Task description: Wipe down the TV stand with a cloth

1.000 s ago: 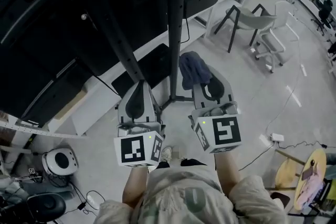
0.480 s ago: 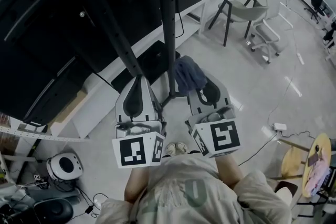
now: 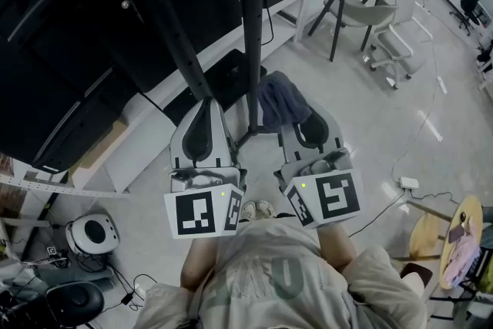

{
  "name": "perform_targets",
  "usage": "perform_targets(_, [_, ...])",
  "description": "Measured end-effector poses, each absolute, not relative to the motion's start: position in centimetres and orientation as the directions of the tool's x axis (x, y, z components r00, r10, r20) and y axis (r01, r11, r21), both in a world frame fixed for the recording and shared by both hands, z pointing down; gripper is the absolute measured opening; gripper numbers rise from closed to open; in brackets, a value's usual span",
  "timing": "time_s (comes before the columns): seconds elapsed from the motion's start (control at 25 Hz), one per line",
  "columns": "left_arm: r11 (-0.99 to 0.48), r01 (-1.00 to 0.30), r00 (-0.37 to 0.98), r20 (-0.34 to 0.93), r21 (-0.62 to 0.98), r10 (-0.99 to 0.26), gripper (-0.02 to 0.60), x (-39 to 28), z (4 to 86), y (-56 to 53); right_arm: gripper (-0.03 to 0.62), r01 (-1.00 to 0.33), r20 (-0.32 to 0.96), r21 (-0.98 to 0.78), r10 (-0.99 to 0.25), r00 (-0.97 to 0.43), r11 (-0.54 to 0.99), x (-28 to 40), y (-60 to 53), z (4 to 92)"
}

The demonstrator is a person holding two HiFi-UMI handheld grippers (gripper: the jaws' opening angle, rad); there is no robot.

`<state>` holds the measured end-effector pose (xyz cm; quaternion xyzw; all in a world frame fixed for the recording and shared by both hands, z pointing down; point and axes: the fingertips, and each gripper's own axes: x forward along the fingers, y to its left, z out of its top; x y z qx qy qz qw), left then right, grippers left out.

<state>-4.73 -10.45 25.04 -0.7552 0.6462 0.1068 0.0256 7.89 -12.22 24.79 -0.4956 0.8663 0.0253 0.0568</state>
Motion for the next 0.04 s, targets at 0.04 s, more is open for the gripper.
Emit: perform_targets(0.04, [-0.165, -0.981, 0.144, -0.195, 0.1, -0.97, 0.015, -4.68, 25.05, -10.37, 0.057, -0.861, -0.127, -0.015, -0.855, -0.503, 0.509, 7.89, -12.08, 24.69])
